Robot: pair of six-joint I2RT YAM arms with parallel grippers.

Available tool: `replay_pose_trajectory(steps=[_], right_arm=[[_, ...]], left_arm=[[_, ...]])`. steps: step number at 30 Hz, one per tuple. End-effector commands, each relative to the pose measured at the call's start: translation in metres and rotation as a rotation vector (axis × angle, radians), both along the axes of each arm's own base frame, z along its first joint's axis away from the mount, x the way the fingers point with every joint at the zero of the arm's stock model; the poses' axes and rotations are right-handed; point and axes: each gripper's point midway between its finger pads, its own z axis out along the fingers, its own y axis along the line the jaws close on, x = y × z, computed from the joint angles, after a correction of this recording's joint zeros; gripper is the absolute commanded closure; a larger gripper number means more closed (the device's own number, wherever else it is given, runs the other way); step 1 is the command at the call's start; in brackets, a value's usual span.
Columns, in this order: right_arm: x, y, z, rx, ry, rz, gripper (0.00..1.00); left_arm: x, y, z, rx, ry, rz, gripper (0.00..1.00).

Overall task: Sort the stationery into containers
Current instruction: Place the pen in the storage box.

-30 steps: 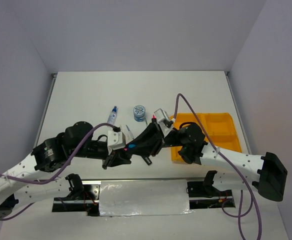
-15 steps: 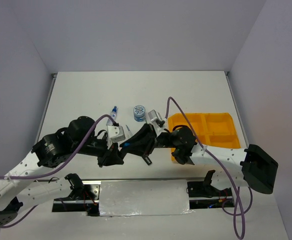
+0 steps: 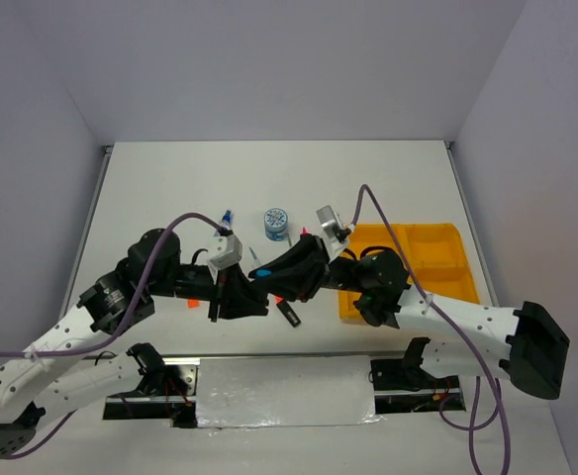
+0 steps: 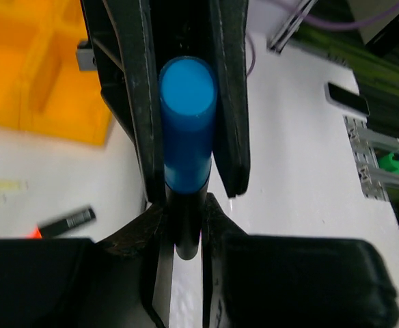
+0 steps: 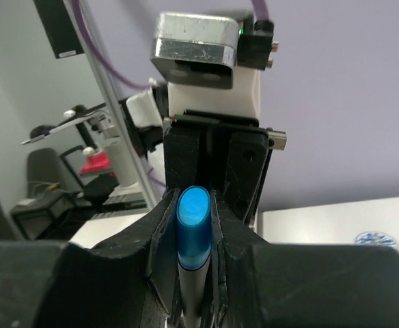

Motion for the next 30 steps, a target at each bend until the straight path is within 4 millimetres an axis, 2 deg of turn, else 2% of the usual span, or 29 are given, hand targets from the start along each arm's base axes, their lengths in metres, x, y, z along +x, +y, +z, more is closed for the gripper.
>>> replay_pose_trajectory(steps=[1, 2, 3, 4, 5, 6, 7, 9, 11, 12, 15, 17, 19, 20, 21, 22, 24, 25, 26, 27, 28, 29, 30], right_arm=[[-0.034, 0.006, -0.106, -0.431, 0.13, 0.154, 1.0], [-0.03, 0.007, -0.096, -0.413, 0.121, 0.13, 1.0], [-0.023, 0.007, -0.094, -0.421, 0.131, 0.084, 1.0], [-0.021, 0.005, -0.083, -0.4, 0.12, 0.063, 1.0], [-0.017, 0.004, -0.082, -0.405, 0.126, 0.036, 1.0], [-0.014, 0.003, -0.08, -0.405, 0.132, 0.015, 1.0], [-0.011, 0.001, -0.073, -0.393, 0.126, -0.006, 1.0], [-0.003, -0.002, -0.073, -0.403, 0.139, -0.057, 1.0], [0.003, -0.008, -0.068, -0.391, 0.146, -0.088, 1.0], [0.005, -0.01, -0.068, -0.389, 0.154, -0.101, 1.0], [0.017, -0.016, -0.063, -0.378, 0.181, -0.156, 1.0], [0.026, -0.021, -0.061, -0.371, 0.198, -0.186, 1.0], [0.039, -0.026, -0.058, -0.361, 0.22, -0.24, 1.0], [0.051, -0.033, -0.059, -0.362, 0.241, -0.283, 1.0], [0.058, -0.039, -0.055, -0.348, 0.248, -0.31, 1.0], [0.066, -0.044, -0.053, -0.342, 0.257, -0.343, 1.0], [0.09, -0.061, -0.059, -0.36, 0.296, -0.453, 1.0], [0.109, -0.074, -0.053, -0.348, 0.317, -0.571, 1.0], [0.121, -0.087, -0.069, -0.408, 0.365, -0.666, 1.0], [0.138, -0.104, -0.074, -0.422, 0.408, -0.776, 1.0], [0.16, -0.129, -0.074, -0.4, 0.475, -0.949, 1.0], [0.168, -0.147, -0.093, -0.454, 0.534, -1.039, 1.0], [0.182, -0.17, -0.1, -0.449, 0.584, -1.146, 1.0]], left_arm=[[-0.004, 0.006, 0.189, -0.685, -0.532, 0.003, 1.0], [-0.004, 0.007, 0.186, -0.691, -0.52, 0.012, 1.0], [-0.001, 0.007, 0.181, -0.683, -0.494, 0.029, 1.0], [0.009, 0.006, 0.177, -0.674, -0.464, 0.081, 1.0], [0.013, 0.006, 0.172, -0.655, -0.44, 0.103, 0.99], [0.016, 0.006, 0.17, -0.646, -0.425, 0.124, 0.83], [0.022, 0.009, 0.171, -0.646, -0.403, 0.169, 0.73], [0.027, 0.009, 0.167, -0.624, -0.382, 0.198, 0.56], [0.031, 0.011, 0.164, -0.607, -0.361, 0.231, 0.5], [0.033, 0.013, 0.163, -0.6, -0.358, 0.246, 0.42], [0.041, 0.015, 0.155, -0.568, -0.336, 0.294, 0.31], [0.046, 0.017, 0.151, -0.553, -0.331, 0.329, 0.33], [0.053, 0.019, 0.144, -0.524, -0.31, 0.372, 0.28], [0.055, 0.021, 0.143, -0.515, -0.303, 0.393, 0.24], [0.065, 0.026, 0.14, -0.501, -0.293, 0.455, 0.09], [0.07, 0.028, 0.131, -0.462, -0.274, 0.489, 0.02], [0.087, 0.041, 0.13, -0.43, -0.256, 0.616, 0.01], [0.094, 0.046, 0.113, -0.351, -0.217, 0.668, 0.01], [0.097, 0.054, 0.117, -0.337, -0.204, 0.717, 0.01], [0.106, 0.064, 0.111, -0.299, -0.181, 0.797, 0.01], [0.122, 0.082, 0.104, -0.252, -0.16, 0.938, 0.01], [0.124, 0.095, 0.093, -0.172, -0.134, 1.001, 0.0], [0.136, 0.109, 0.081, -0.109, -0.106, 1.116, 0.01]])
